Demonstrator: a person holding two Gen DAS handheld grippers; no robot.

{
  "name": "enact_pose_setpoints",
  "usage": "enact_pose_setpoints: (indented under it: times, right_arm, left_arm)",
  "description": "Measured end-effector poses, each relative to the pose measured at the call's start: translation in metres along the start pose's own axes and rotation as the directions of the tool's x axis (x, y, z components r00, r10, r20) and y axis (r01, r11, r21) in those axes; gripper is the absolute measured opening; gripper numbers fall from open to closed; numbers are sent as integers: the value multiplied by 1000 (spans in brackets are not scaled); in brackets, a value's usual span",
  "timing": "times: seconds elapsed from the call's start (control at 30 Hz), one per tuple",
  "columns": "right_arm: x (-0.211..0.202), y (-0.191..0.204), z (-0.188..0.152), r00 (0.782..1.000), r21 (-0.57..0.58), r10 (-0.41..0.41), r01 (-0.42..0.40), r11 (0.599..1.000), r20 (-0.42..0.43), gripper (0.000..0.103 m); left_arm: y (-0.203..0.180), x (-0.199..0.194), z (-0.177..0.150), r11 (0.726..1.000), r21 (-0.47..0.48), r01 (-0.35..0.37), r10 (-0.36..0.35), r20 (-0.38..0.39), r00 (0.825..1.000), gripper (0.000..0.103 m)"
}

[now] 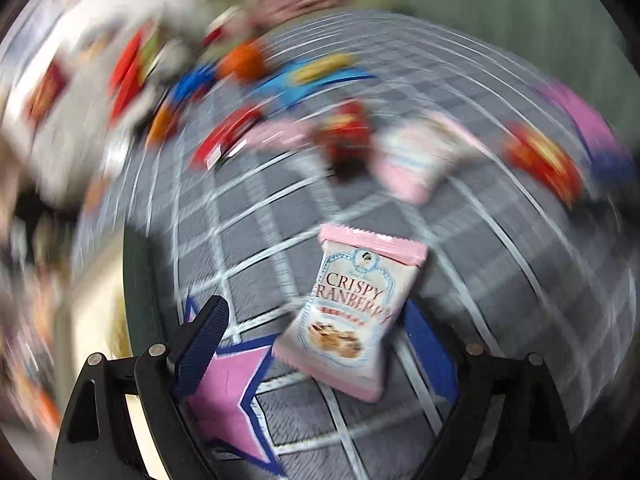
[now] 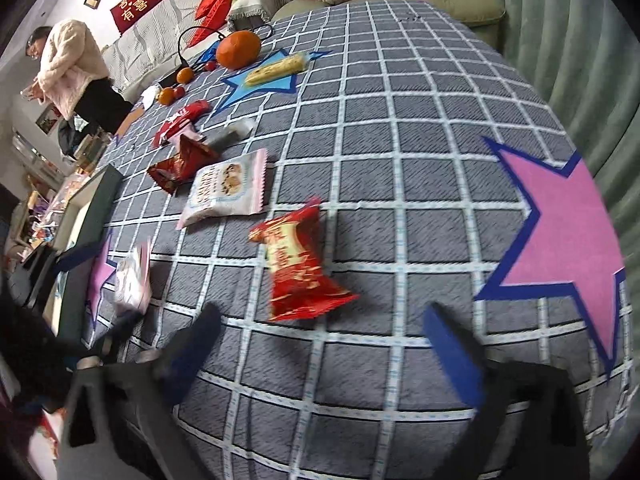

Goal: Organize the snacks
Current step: 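Reposition the Crispy Cranberry pack with the left tool and the red candy with the right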

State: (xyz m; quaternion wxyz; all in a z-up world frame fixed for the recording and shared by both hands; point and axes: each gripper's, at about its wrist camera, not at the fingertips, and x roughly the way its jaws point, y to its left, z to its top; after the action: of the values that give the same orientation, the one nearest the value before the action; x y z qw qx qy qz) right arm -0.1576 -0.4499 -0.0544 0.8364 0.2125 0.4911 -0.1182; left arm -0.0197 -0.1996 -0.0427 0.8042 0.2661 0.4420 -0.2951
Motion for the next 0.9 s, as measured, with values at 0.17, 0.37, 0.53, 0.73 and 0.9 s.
enact_pose_setpoints:
  times: [0.17,0.37,0.53,0.73,0.9]
  right_arm:
    - [6,15,-5,995,-95,-96,95,991,-3,103]
    - [11,21,10,994,-80,-105,104,991,-7,103]
    - [33,35,28,986,-128,-168,166,978,-4,103]
    - [40,45,27,979,-154,-187,197,968,76,103]
    - [40,45,26,979,-161,-178,192,968,102,103]
  left_arm:
    - [29,9,1,981,-157,109,-119,-54,991,91]
    - [14,15,6,986,-133,104,-109,-36,993,97]
    - [10,22,10,979,-179,102,-103,3,995,103]
    - [8,22,7,977,-189,96,-90,43,995,103]
    - [7,21,5,977,-194,92,-84,49,995,103]
